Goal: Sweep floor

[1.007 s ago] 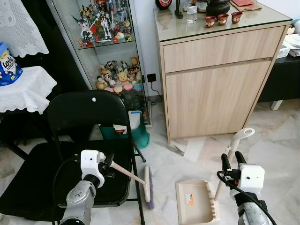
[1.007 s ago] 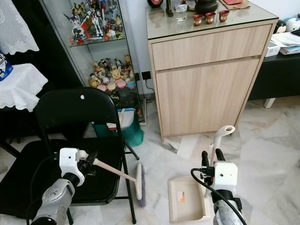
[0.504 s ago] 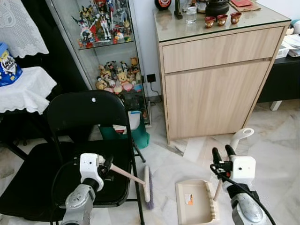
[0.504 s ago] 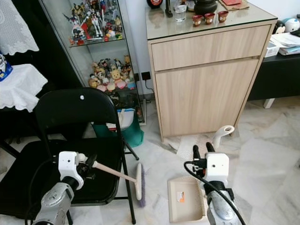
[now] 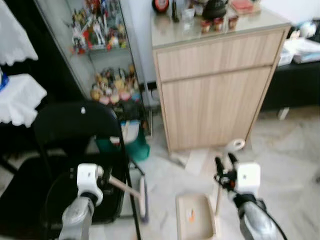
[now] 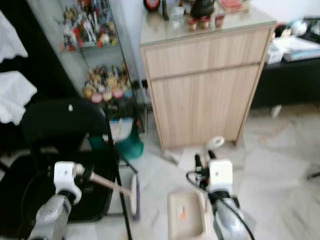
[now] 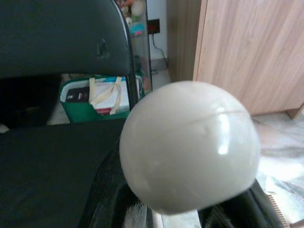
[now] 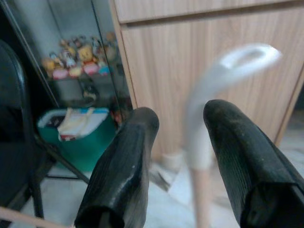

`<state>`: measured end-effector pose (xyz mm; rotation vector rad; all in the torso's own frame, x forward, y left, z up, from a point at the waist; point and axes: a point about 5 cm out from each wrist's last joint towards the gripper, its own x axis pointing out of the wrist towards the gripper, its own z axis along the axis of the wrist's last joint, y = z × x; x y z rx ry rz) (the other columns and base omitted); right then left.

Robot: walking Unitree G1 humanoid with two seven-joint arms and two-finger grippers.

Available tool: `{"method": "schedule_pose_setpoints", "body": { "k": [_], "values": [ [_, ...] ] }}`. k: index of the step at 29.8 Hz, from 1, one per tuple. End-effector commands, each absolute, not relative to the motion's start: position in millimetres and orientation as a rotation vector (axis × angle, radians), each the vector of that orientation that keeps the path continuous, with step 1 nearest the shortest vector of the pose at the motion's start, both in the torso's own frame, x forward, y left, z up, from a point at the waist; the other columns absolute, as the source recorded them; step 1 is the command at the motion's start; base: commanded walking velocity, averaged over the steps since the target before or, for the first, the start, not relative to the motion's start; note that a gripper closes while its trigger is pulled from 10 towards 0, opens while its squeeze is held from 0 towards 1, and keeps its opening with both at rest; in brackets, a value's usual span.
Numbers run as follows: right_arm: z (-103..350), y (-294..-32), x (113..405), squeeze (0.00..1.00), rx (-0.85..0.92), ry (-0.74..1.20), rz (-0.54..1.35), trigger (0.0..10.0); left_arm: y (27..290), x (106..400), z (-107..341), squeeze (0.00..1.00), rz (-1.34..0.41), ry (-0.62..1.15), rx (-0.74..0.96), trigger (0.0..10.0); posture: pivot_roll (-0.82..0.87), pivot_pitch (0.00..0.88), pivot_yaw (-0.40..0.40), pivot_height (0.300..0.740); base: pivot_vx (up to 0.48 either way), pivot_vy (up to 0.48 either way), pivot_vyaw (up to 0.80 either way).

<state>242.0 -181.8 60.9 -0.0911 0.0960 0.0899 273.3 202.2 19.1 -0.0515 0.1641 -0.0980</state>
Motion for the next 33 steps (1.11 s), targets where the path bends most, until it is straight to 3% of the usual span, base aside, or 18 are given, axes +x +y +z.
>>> {"method": "schedule_pose_setpoints", "body": {
  "k": [1,8,9,10,29,31,32,33],
  "values": [
    [66.1,-176.1,244.8,0.0,-0.085,0.082,0.11,10.0,211.4,272.6,20.7,0.0,-0.075,0.163,-0.02,10.0,-0.27,0.0,0.163,0.74,0.0,0.0,0.0],
    [67.0,-173.7,245.6,0.0,-0.074,0.085,0.123,10.0,213.3,272.8,20.7,0.0,-0.065,0.166,-0.016,10.0,-0.26,0.0,0.16,0.74,0.0,0.0,0.0],
    [67.0,-173.7,245.6,0.18,-0.073,0.086,0.124,10.0,213.5,272.8,20.7,0.0,-0.064,0.167,-0.016,10.0,-0.26,0.0,0.159,0.74,0.0,0.0,0.0],
    [67.1,-173.5,245.6,1.0,-0.061,0.085,0.124,10.0,213.8,272.6,20.6,0.0,-0.062,0.167,-0.015,10.0,-0.26,0.0,0.159,0.74,0.0,0.0,0.0],
    [60.8,-190.3,248.0,1.0,-0.103,0.154,0.063,10.0,210.6,273.1,19.4,0.0,-0.07,0.174,-0.031,10.0,-0.26,0.0,0.159,0.74,0.0,0.0,0.0],
    [60.5,-191.6,248.2,0.96,-0.121,0.156,0.063,10.0,210.6,273.2,19.6,0.0,-0.07,0.174,-0.031,10.0,-0.26,0.0,0.159,0.74,0.0,0.0,0.0],
    [58.7,-196.0,248.9,0.0,-0.131,0.172,0.039,10.0,210.4,273.3,19.6,0.0,-0.071,0.174,-0.032,10.0,-0.26,0.0,0.159,0.74,0.0,0.0,0.0],
    [56.9,-199.7,249.5,0.0,-0.145,0.189,0.018,10.0,210.1,273.3,19.6,0.0,-0.071,0.173,-0.033,10.0,-0.26,0.0,0.159,0.74,0.0,0.0,0.0]
  ]
}}
